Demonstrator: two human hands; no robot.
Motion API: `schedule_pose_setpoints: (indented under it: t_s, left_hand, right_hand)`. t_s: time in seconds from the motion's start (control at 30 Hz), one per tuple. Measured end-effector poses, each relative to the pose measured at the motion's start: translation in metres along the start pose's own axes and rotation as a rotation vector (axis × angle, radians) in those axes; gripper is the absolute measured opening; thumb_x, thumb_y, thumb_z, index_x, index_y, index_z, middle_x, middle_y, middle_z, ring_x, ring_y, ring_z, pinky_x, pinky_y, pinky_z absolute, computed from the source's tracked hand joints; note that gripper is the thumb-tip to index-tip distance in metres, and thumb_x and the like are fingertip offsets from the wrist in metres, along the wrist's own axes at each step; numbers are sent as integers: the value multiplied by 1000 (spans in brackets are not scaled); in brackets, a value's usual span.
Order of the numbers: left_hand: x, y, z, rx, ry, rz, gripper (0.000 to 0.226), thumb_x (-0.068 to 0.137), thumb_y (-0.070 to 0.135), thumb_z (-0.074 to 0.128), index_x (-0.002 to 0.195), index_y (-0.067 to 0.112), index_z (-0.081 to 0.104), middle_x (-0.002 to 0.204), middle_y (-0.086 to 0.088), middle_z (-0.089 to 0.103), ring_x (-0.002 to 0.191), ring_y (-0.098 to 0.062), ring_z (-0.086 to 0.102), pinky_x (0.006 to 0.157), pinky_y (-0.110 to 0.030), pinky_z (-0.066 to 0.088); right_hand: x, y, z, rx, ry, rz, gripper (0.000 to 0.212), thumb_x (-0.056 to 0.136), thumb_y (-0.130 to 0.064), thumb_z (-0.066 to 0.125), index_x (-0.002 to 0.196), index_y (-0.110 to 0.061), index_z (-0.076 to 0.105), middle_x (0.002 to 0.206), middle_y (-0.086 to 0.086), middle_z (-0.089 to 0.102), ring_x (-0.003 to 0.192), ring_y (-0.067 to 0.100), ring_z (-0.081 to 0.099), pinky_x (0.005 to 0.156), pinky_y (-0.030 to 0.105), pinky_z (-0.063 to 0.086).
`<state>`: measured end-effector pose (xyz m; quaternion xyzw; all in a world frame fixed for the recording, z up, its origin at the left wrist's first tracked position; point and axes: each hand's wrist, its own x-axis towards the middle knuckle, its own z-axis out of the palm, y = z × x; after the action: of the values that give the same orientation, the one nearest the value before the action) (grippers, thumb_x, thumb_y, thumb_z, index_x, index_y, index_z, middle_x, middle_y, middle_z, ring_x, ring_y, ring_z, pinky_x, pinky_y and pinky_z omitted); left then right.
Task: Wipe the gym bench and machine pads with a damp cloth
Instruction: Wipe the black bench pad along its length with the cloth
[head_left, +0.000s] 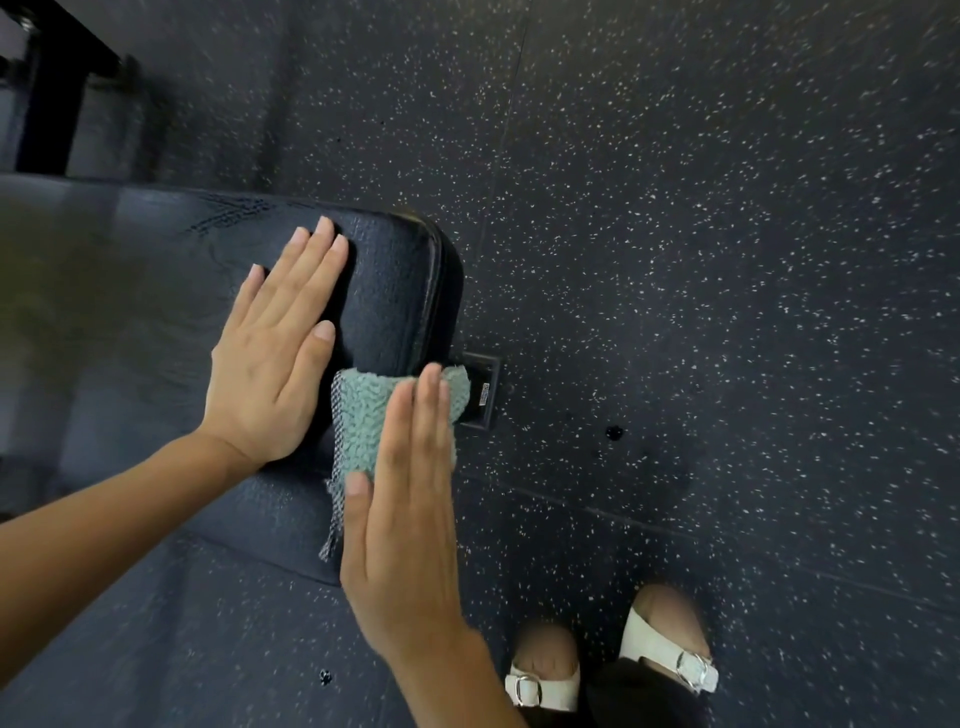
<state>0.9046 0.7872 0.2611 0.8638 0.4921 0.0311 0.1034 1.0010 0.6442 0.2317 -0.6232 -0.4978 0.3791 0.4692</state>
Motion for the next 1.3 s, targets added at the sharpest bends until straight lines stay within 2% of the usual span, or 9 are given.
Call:
schedule_pose_setpoints:
  t_s: [0.2,0.33,0.47,0.57,0.73,0.83,1.07,1.3]
  left_hand:
    - [0,0,0,-9,3,-1,56,102,25,23,157,15,23,164,4,14,153,-13,10,123,-37,7]
    - [-1,0,0,-26,10,1,55,102,26,22,156,15,23,164,5,15,153,-13,11,123,-39,8]
    - [-1,0,0,-38,15,6,55,102,26,23,156,15,23,164,4,16,153,-14,11,123,-40,9]
    - [0,0,0,-45,19,5,55,103,26,23,156,16,23,163,5,16,153,-13,10,124,-37,7]
    - [-1,-1,0,-40,15,5,55,102,25,23,157,16,23,163,7,15,153,-12,10,124,-36,5]
    - [-1,0,0,-39,22,4,55,102,24,24,156,15,24,163,6,15,153,-12,10,124,-35,6]
    - [-1,1,2,-35,67,-82,54,102,22,24,156,12,26,164,2,18,152,-13,13,124,-40,10]
    - [-1,0,4,-7,83,-246,56,102,22,25,157,13,22,164,3,15,152,-10,9,124,-32,1]
  right_hand:
    - [66,10,-16,81,9,-15,60,106,-16,33,154,-5,-1,163,7,-12,152,21,-11,124,41,6]
    - [100,16,-23,110,17,-4,58,106,-10,37,154,0,6,164,13,-6,152,22,-8,125,37,3]
    - [69,10,-20,121,-4,7,60,105,-9,37,155,-3,3,165,10,-7,152,21,-9,125,41,4]
    - [28,3,-13,99,-33,0,61,105,-12,33,155,-9,-1,165,3,-11,152,22,-9,124,38,2]
    - [-44,-7,5,22,-38,-2,61,105,-21,28,157,-16,-3,166,2,-6,153,27,-1,123,36,8]
    - [-52,-8,10,-32,-22,27,58,107,-26,21,158,-17,-5,166,2,-5,153,27,0,122,37,10]
    - [8,-5,-6,-114,-45,12,56,107,-24,21,157,-15,-2,166,0,-8,153,26,-4,123,40,10]
    - [75,-3,-32,-502,-212,-81,56,106,-23,24,157,-6,9,166,6,-4,152,28,-10,121,47,20]
